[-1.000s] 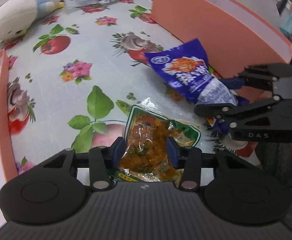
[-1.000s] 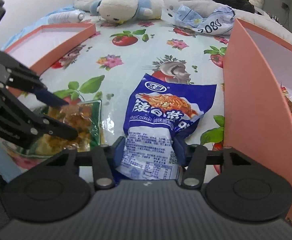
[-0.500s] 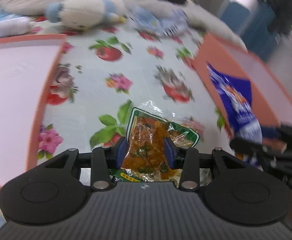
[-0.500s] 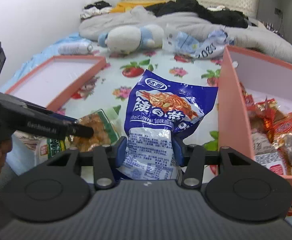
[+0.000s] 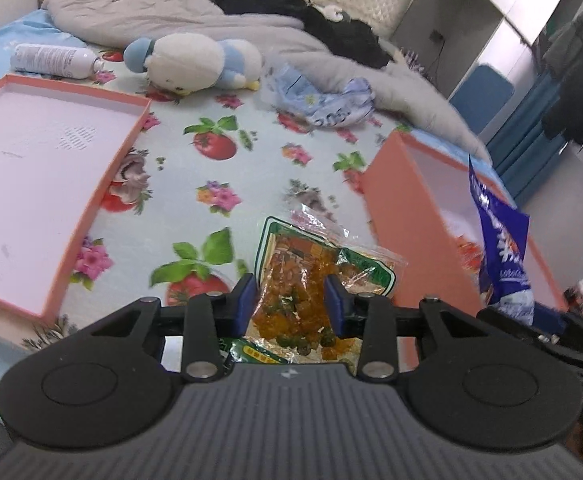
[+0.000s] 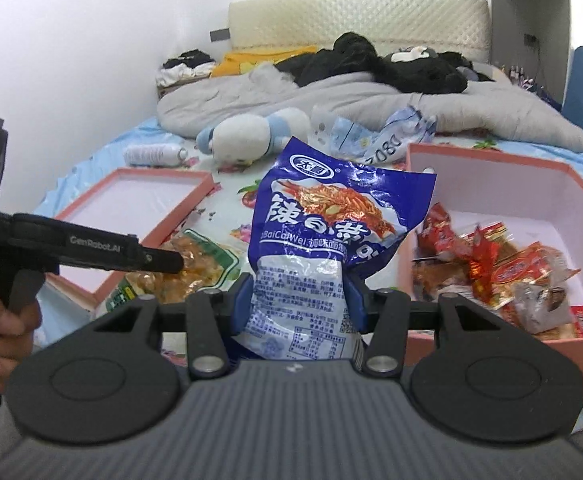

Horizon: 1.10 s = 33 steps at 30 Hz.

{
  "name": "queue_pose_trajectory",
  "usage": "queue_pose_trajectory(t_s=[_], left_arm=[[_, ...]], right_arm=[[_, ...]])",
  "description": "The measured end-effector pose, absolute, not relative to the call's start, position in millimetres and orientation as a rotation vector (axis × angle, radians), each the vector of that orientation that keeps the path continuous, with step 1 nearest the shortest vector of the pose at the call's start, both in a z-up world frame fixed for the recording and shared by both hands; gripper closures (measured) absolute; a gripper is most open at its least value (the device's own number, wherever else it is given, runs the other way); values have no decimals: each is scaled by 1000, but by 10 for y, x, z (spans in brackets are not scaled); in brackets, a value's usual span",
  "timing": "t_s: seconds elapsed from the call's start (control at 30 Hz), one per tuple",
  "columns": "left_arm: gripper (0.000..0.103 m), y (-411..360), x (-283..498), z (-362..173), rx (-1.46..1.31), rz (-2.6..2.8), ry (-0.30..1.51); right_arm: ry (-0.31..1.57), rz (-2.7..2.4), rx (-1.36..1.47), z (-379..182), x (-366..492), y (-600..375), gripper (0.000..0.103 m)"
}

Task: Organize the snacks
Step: 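Carry both held snacks over the deep pink box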

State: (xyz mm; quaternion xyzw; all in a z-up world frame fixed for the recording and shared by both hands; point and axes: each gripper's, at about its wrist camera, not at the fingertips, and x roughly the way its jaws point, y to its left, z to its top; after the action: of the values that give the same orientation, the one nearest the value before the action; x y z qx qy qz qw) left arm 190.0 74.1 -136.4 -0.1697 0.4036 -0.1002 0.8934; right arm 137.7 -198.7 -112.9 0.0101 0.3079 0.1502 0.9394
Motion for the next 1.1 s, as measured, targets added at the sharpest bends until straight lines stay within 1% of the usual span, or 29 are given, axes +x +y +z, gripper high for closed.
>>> queue_pose_trajectory(t_s=[0.23,0.53,0.9,1.1], left_arm=[[62,450,1773,-1130,-392,-250,792],[63,3,1909,-807,-377,-346,738],[65,-685,2316,-607,-342,-468,725],[66,-1089,2730,-680,-340,-517,758]], right_arm=[[598,246,30,-963,1169,-2307,52],[570,152,37,-838,1130,-2689,52],[586,44,72,-851,1335,-3203,52],[615,9,88,-971,1653,-3435,52]])
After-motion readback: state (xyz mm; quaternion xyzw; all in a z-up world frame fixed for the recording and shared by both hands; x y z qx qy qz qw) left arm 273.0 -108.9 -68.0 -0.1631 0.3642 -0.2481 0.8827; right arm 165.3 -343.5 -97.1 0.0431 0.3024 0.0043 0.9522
